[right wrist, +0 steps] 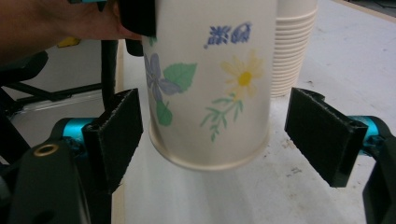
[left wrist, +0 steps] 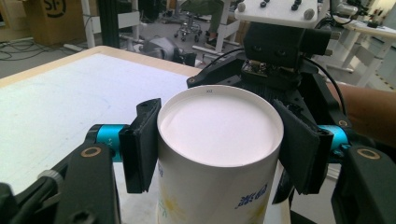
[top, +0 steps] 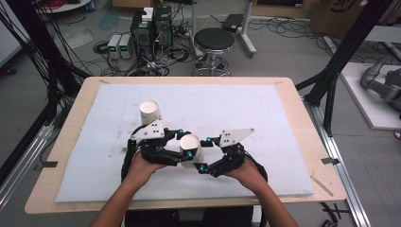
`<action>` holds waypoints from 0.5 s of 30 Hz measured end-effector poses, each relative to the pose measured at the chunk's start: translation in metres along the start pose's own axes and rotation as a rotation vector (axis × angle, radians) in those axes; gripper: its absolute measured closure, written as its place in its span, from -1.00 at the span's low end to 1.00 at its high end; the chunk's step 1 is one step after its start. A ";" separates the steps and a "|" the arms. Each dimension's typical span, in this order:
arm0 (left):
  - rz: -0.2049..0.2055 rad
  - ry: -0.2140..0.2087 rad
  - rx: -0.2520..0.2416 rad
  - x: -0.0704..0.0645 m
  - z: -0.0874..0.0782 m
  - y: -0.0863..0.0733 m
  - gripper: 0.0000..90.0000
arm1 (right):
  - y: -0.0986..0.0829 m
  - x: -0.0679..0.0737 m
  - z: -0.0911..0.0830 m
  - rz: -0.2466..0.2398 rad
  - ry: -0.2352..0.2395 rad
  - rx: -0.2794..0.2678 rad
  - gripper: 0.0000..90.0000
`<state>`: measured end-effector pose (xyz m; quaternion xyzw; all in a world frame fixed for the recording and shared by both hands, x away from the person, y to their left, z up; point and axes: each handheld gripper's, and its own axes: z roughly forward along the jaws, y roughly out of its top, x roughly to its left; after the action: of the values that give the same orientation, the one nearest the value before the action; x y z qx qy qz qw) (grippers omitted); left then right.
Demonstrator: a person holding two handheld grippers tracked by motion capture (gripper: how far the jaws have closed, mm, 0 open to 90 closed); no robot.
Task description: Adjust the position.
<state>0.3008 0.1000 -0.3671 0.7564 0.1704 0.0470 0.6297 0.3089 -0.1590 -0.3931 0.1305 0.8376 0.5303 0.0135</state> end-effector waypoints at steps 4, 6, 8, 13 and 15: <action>-0.010 -0.019 -0.002 -0.002 0.004 -0.001 -0.19 | -0.001 0.000 0.003 0.000 0.009 -0.002 -0.57; -0.013 -0.032 -0.004 -0.003 0.007 -0.001 -0.19 | -0.002 0.000 0.004 0.009 0.020 -0.006 -0.57; -0.019 -0.042 -0.011 -0.004 0.008 -0.001 -0.19 | -0.003 0.000 0.004 0.008 0.026 -0.015 -0.56; -0.019 -0.057 -0.009 -0.006 0.011 -0.002 -0.19 | -0.005 0.001 0.007 0.010 0.048 -0.019 -0.47; -0.019 -0.057 -0.008 -0.006 0.011 -0.003 -0.19 | -0.005 0.001 0.007 0.007 0.058 -0.020 -0.45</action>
<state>0.2976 0.0883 -0.3712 0.7533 0.1594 0.0198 0.6377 0.3080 -0.1549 -0.4002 0.1178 0.8318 0.5423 -0.0115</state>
